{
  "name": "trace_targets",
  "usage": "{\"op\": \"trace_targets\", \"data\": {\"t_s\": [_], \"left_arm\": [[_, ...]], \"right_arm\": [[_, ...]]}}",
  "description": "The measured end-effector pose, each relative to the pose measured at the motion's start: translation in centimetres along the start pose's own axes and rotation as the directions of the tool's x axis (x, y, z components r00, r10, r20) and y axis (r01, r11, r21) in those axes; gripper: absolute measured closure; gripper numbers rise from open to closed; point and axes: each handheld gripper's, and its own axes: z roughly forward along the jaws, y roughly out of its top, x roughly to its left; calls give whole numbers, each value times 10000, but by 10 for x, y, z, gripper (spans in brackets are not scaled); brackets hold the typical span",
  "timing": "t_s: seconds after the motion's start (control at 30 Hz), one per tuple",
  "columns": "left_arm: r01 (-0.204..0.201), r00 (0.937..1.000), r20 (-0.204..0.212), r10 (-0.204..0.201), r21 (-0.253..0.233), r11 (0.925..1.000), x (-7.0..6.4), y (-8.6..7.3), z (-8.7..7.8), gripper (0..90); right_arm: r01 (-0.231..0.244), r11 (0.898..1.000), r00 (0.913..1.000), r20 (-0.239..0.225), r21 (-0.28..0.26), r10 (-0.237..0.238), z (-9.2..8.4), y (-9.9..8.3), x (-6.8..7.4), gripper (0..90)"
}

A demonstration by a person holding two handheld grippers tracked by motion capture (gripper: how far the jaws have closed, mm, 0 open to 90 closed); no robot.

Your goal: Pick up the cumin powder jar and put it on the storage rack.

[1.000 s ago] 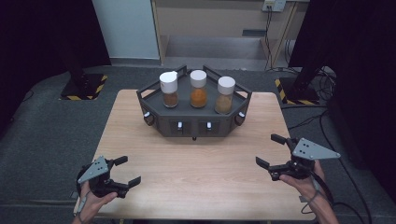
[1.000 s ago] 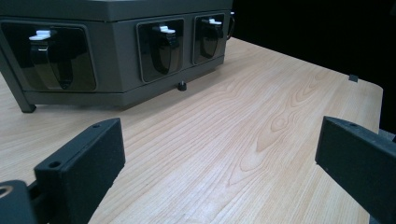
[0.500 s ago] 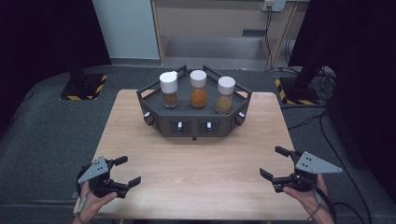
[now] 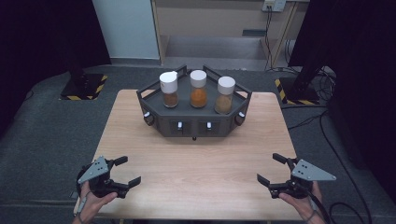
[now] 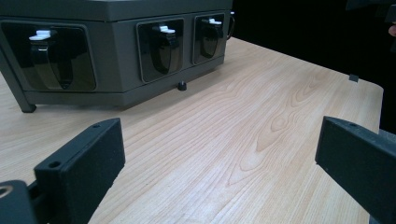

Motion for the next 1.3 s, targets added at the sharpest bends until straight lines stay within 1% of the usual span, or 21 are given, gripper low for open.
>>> {"op": "trace_targets", "data": {"t_s": [0.17, 0.37, 0.57, 0.7, 0.93, 1.03, 1.1, 1.23, 1.3], "left_arm": [[1, 10000, -8, -1, 8, 10000, 0, 0, 0, 6], [8, 10000, -6, -8, -2, 10000, 0, 0, 0, 6], [13, 10000, 7, -13, -3, 10000, 0, 0, 0, 7], [10, 10000, 14, -10, -23, 10000, 0, 0, 0, 6], [6, 10000, 28, -6, -26, 10000, 0, 0, 0, 6], [-2, 10000, 9, 2, -47, 10000, 0, 0, 0, 6], [-5, 10000, 6, 5, -43, 10000, 0, 0, 0, 7], [-27, 10000, 34, 27, -41, 10000, 0, 0, 1, 6], [-44, 10000, 49, 44, -31, 10000, 0, 0, 1, 6]], "right_arm": [[-97, 9999, 9999, 122, -67, 98, 2, -7, 3, 66], [-217, 9997, 9996, 154, -55, 218, 7, -14, 6, 65], [-128, 9999, 9991, 392, -105, 132, 10, -22, 12, 65], [-154, 9997, 9989, 435, -163, 161, 11, -27, 14, 66], [-299, 9995, 9978, 586, -26, 300, 11, -33, 16, 66], [-236, 9997, 9979, 612, 43, 233, 11, -35, 16, 68], [-253, 9997, 9977, 636, -2, 253, 11, -36, 17, 68], [-229, 9997, 9967, 783, 22, 227, 11, -38, 20, 69], [-230, 9997, 9968, 770, 29, 227, 11, -38, 20, 72]]}}
